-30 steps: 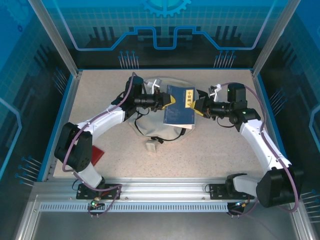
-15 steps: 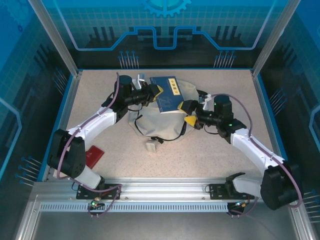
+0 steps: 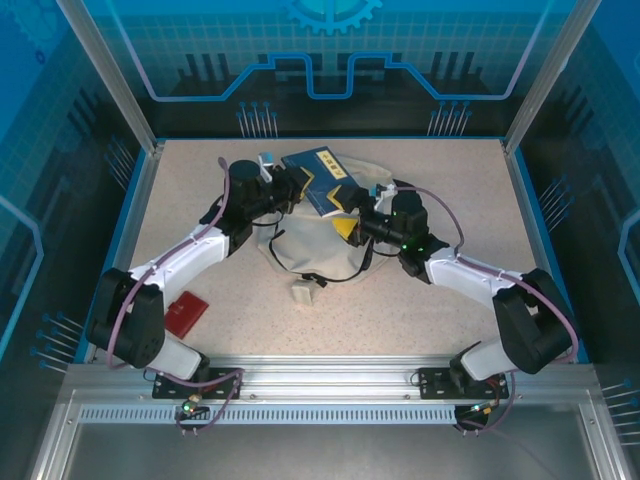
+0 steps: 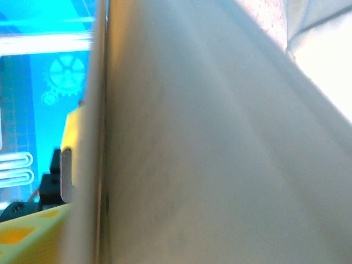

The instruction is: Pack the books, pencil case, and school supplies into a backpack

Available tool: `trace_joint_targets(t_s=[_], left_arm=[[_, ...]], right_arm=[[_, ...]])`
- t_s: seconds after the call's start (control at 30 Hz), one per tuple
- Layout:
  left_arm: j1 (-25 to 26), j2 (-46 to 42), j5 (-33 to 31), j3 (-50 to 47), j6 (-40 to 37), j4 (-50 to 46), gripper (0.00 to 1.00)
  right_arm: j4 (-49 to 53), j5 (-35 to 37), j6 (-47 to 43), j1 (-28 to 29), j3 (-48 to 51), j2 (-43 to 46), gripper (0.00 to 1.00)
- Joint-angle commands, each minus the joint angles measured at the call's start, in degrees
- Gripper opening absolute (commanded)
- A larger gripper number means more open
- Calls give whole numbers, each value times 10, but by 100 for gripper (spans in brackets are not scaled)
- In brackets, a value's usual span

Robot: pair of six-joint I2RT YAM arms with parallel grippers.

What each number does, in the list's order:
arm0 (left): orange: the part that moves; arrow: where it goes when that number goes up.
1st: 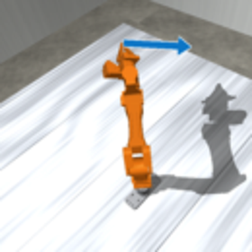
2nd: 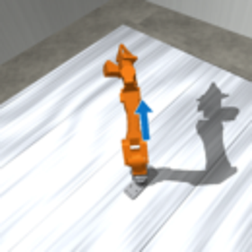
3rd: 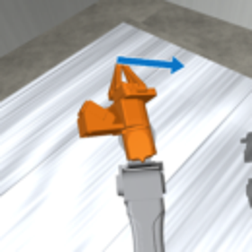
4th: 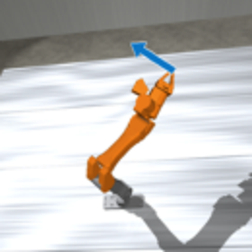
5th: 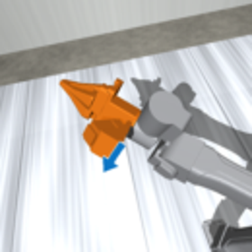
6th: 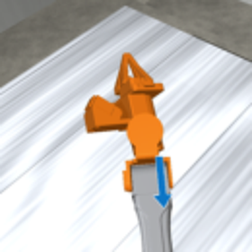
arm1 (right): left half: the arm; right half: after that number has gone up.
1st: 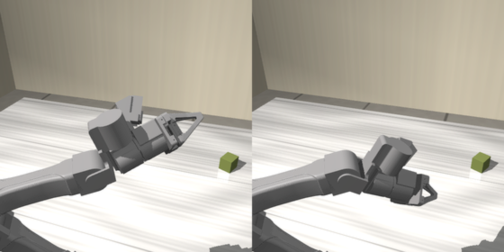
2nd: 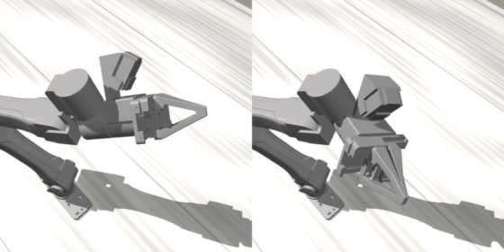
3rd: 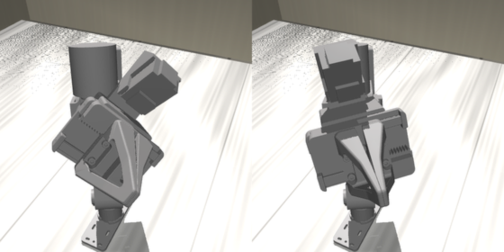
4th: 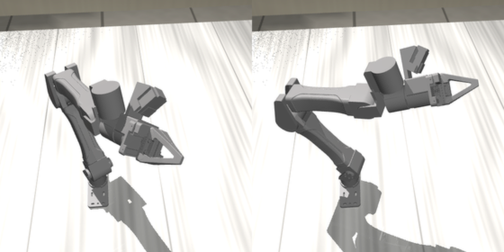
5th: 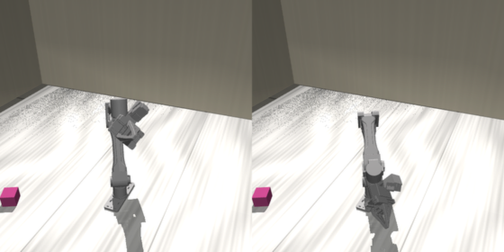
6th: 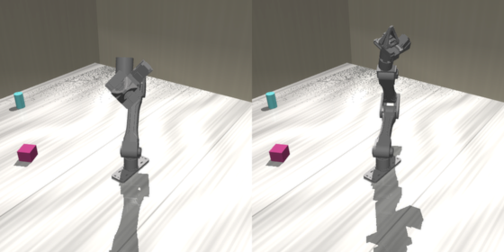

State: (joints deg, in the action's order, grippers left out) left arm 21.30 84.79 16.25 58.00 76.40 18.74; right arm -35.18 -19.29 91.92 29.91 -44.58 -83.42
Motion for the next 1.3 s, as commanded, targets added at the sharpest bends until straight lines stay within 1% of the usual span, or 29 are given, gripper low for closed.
trace_joint_targets(t_s=[0.0, 0.1, 0.17, 0.27, 0.33, 0.37, 0.4, 0.43, 0.5, 0.53, 0.6, 0.63, 0.67, 0.73, 0.8, 0.97, 1.13, 1.2, 1.27], left_arm=[[4, -25, -19, -10, 25, 37, 4], [5, -26, -17, -16, 28, 38, 5], [5, -26, -17, -20, 28, 34, 5], [5, -28, -17, -23, 21, 21, 9], [5, -30, -17, -23, 10, 4, 16], [5, -33, -17, -22, 3, -10, 20], [5, -35, -17, -20, -6, -27, 26], [5, -36, -14, -15, -21, -48, 35], [4, -31, 9, 12, -61, -120, 54], [5, -25, 25, 34, -97, -164, 62], [12, -13, 37, 81, -188, -271, 71], [18, -7, 28, 105, -240, -330, 72], [26, -3, 12, 126, -288, -382, 74], [48, 5, -42, 163, -381, -473, 75], [68, 10, -87, 180, -442, -523, 77], [125, 31, -153, 204, -535, -585, 77], [185, 78, -185, 225, -623, -621, 76], [195, 101, -200, 229, -662, -644, 76], [195, 120, -200, 232, -700, -660, 76]], right_arm=[[-49, 51, 22, 8, -18, 2, 80], [-37, 60, 21, 8, -17, 11, 66], [-18, 64, 14, 8, -18, 20, 55], [35, 74, -8, 8, -20, 43, 40], [94, 86, -31, 6, -26, 64, 22], [121, 91, -45, 5, -30, 74, 16], [149, 96, -69, 4, -36, 85, 11], [184, 101, -89, 2, -44, 95, 8], [257, 113, -133, -2, -55, 114, 6], [302, 121, -155, -4, -78, 125, 6], [366, 139, -201, -8, -94, 142, 5], [405, 149, -226, -12, -105, 150, 5], [440, 160, -245, -15, -114, 157, 5], [514, 182, -287, -24, -135, 170, 5], [571, 200, -319, -36, -146, 182, 6], [663, 218, -385, -90, -135, 231, 6], [715, 208, -407, -158, -102, 282, 6], [719, 197, -406, -178, -88, 297, 6], [720, 191, -403, -189, -76, 307, 6]])
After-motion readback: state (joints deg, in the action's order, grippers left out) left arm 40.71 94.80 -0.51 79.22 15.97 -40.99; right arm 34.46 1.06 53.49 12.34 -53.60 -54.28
